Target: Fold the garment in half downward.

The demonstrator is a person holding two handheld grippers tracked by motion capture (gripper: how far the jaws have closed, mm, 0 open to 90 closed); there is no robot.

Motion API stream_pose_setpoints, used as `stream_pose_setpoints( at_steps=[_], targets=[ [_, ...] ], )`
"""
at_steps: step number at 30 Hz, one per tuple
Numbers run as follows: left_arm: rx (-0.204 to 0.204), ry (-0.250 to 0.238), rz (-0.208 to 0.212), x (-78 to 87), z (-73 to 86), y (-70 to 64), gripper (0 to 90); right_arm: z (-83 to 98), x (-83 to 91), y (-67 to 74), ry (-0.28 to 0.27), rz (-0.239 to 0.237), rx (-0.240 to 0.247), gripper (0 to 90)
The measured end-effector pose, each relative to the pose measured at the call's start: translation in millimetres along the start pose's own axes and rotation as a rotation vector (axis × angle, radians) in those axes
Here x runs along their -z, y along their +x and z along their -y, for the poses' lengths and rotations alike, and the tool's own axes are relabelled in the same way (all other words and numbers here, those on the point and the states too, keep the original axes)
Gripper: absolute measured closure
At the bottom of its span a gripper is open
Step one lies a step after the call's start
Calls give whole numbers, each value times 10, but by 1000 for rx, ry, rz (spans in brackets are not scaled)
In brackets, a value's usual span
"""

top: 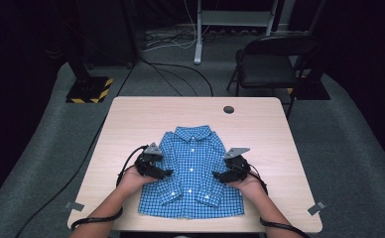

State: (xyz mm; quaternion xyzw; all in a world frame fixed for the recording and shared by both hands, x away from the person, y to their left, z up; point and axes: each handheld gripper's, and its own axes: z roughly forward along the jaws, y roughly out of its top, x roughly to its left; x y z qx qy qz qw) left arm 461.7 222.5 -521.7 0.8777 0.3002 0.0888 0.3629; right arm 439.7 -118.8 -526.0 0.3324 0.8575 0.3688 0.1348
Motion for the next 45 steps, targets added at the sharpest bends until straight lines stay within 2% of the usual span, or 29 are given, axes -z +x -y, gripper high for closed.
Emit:
stream_pose_setpoints(
  at_steps=[3,12,17,20,25,30,36,39,45],
  targets=[
    [-10,0,-1,25,-31,3,169,-36,26,-9,-5,-5,-6,235],
    [17,-40,-11,89,-137,73,168,-185,78,-54,-31,2,-5,233],
    [36,-50,-19,43,-199,120,168,-267,11,-64,-30,3,-2,234],
    [46,-36,-25,-14,-197,153,168,-297,-37,-90,-30,1,-12,232],
    [66,-19,-33,-82,-152,214,169,-296,-116,-121,-7,5,-19,233],
    [76,-27,-33,-103,-111,242,175,-255,-180,-153,16,5,-31,238],
    [57,-21,-43,-94,-97,243,176,-222,-202,-153,19,8,-34,238],
    [47,-18,-53,-81,-86,244,180,-218,-205,-138,24,19,-14,238],
    [54,-25,-62,4,-124,278,183,-253,-171,-131,33,22,-5,241]
  ],
)
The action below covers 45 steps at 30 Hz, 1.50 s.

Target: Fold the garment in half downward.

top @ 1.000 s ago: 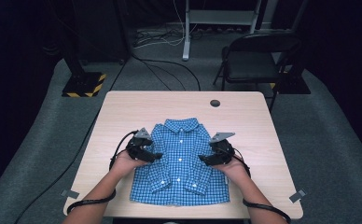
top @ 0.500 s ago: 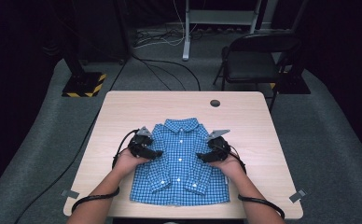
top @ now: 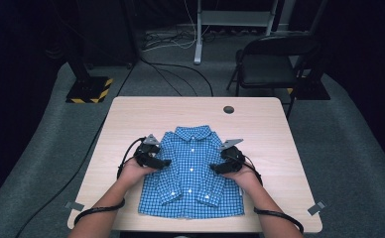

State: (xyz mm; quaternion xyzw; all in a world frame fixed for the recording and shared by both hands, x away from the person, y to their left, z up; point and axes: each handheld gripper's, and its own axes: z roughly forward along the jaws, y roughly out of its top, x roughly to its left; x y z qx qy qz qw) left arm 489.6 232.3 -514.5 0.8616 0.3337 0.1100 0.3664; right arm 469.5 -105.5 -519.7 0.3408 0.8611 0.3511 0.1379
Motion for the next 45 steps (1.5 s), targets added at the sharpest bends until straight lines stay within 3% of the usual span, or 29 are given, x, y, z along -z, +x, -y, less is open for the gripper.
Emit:
stream_pose_setpoints(
  at_steps=[7,11,15,21,31,45],
  targets=[
    [9,-23,-7,37,-63,21,179,-112,53,-44,-31,18,7,240],
    [-12,-13,4,-29,-117,-21,179,-151,14,-82,-26,32,9,240],
    [-14,1,10,-138,-179,-35,178,-164,-44,-143,-28,34,-21,240],
    [1,28,5,-217,-146,13,178,-161,-111,-171,-35,26,-52,238],
    [-6,20,3,-216,-116,9,178,-143,-172,-124,-9,35,-34,230],
    [-16,48,10,-206,-136,4,176,-142,-173,-117,4,44,-8,227]
  ],
)
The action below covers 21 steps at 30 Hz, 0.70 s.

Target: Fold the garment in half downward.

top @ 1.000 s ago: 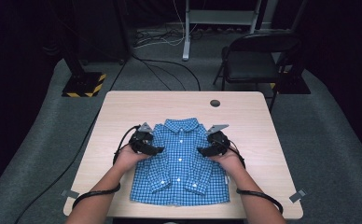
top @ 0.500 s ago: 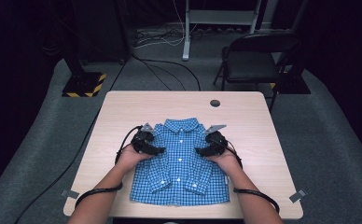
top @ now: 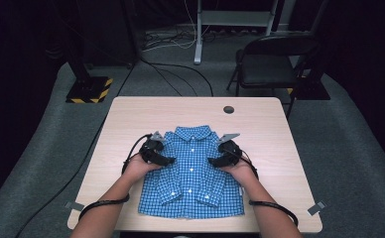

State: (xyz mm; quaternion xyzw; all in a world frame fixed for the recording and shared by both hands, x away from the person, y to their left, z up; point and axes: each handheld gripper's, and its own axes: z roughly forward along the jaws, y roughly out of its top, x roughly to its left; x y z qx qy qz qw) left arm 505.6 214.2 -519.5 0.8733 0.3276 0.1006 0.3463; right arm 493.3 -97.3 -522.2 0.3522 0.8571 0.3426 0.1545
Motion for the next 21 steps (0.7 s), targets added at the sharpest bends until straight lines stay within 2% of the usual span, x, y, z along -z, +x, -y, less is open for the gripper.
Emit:
stream_pose_setpoints(
  at_steps=[4,10,14,21],
  targets=[
    [-1,0,-5,19,-10,19,184,-9,2,-6,7,-3,1,230],
    [19,-16,-22,78,-19,76,187,-28,19,-21,9,-6,0,237],
    [42,-38,-17,129,-35,113,186,-53,48,-23,-4,-3,7,238],
    [42,-52,-8,117,-106,114,186,-143,70,-38,-30,-8,-10,238]
  ],
)
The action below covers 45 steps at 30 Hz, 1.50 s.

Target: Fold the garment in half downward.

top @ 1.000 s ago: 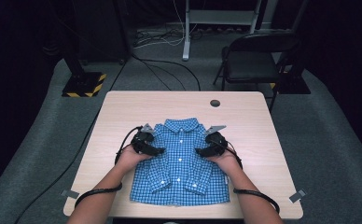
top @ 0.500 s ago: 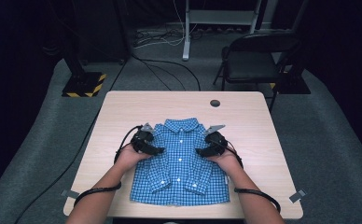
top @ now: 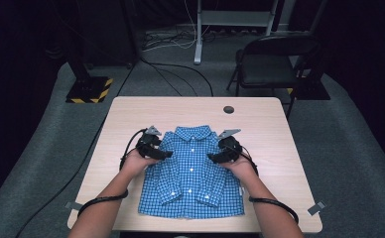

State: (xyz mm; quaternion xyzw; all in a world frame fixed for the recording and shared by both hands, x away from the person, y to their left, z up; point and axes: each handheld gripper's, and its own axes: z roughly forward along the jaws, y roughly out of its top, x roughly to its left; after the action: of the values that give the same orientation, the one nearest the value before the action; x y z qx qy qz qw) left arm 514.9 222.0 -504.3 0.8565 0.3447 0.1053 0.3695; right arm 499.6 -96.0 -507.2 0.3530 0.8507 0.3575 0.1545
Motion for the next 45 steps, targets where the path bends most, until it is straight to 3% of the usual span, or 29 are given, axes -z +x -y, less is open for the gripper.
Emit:
stream_pose_setpoints(
  at_steps=[12,22,26,34,43,45],
  targets=[
    [-10,8,-4,-108,-115,-23,186,-115,-110,16,9,-5,5,240],
    [32,9,-30,-151,-155,89,204,-156,-152,-78,10,29,-41,242],
    [67,-11,-37,-143,-161,140,205,-174,-155,-113,-1,43,-64,244],
    [100,-8,-83,-167,-199,191,207,-206,-194,-175,-14,69,-122,248],
    [107,9,-115,-214,-203,208,218,-194,-186,-230,-15,138,-145,252],
    [101,2,-146,-210,-198,202,218,-177,-183,-248,-11,152,-154,252]
  ],
)
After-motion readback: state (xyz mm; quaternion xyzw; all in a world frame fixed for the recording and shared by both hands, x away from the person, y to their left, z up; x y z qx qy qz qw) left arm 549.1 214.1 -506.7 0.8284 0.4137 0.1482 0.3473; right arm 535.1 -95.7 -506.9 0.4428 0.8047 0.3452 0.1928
